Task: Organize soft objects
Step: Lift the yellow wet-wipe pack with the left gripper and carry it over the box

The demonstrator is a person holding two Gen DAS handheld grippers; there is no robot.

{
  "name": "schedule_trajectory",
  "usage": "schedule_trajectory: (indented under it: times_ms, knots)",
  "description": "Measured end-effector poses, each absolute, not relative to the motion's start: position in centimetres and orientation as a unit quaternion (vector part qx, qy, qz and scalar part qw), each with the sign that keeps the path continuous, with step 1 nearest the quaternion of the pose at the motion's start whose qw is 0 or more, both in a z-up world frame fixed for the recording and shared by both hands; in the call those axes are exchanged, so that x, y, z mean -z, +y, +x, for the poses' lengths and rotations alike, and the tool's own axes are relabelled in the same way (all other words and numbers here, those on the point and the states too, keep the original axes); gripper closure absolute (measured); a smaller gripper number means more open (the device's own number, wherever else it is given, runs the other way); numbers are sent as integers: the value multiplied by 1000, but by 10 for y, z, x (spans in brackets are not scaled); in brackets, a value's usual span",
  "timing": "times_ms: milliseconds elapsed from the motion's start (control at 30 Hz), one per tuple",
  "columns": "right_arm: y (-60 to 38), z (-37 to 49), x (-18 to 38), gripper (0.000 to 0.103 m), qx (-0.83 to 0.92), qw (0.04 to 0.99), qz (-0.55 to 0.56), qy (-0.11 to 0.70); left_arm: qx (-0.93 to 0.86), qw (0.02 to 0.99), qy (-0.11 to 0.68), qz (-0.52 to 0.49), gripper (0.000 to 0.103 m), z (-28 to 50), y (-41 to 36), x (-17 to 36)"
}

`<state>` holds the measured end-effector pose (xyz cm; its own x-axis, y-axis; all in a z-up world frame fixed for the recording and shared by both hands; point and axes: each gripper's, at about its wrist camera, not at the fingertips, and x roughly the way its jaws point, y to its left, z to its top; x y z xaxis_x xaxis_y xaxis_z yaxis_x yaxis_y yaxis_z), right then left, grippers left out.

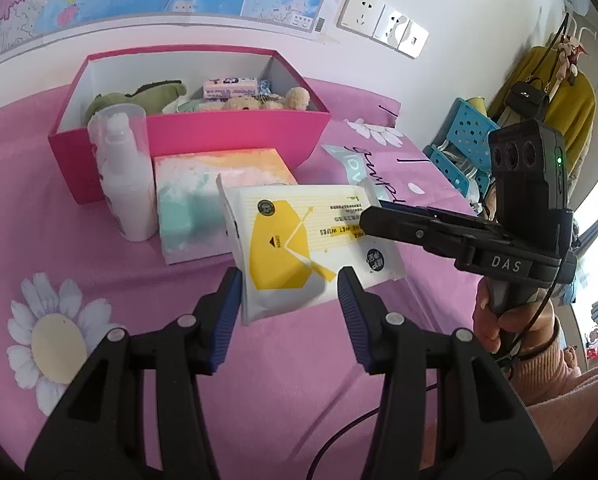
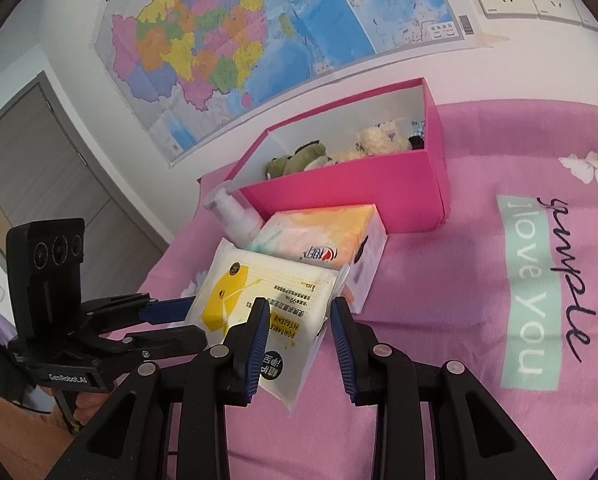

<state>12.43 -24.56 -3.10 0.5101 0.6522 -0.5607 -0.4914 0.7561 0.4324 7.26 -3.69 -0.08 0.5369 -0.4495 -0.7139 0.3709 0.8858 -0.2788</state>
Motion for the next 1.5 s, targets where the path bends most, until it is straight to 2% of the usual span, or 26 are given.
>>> schedule_trajectory:
  times_ms: [1500]
  knots:
    - [-256,148,1,71,-333,878,110,327,236,892,385,-30,52,97,-47,-28]
